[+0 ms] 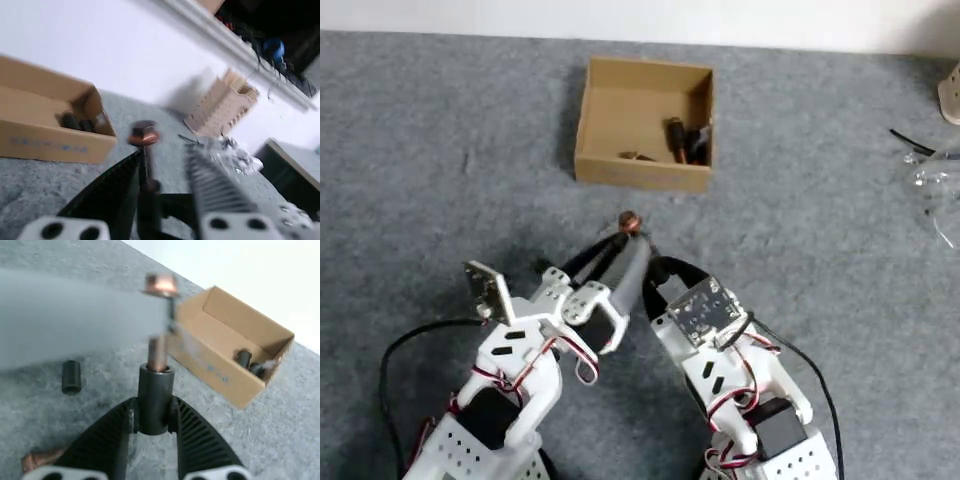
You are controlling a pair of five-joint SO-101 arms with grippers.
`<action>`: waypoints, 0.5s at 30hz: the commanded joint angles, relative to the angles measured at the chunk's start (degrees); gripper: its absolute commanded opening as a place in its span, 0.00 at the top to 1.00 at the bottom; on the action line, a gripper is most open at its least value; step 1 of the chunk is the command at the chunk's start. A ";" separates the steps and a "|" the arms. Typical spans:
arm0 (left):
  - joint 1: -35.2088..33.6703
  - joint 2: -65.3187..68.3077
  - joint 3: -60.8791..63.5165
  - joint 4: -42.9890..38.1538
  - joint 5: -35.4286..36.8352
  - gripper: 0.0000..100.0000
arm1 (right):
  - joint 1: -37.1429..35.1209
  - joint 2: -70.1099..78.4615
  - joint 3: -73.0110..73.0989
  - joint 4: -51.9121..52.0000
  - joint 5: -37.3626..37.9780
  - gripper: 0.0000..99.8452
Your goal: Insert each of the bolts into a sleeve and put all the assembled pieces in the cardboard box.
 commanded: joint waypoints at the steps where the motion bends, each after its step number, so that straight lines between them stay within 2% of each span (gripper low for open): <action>1: 3.30 -0.40 1.10 1.93 0.09 0.69 | 1.27 -0.84 0.75 -4.35 -0.53 0.99; 4: 2.86 -0.57 0.92 2.20 0.09 0.66 | 1.36 -0.84 1.01 -4.53 -0.53 0.99; 15: -5.23 -0.84 -1.01 2.20 0.35 0.74 | 4.44 -0.84 1.27 -4.70 -0.62 0.99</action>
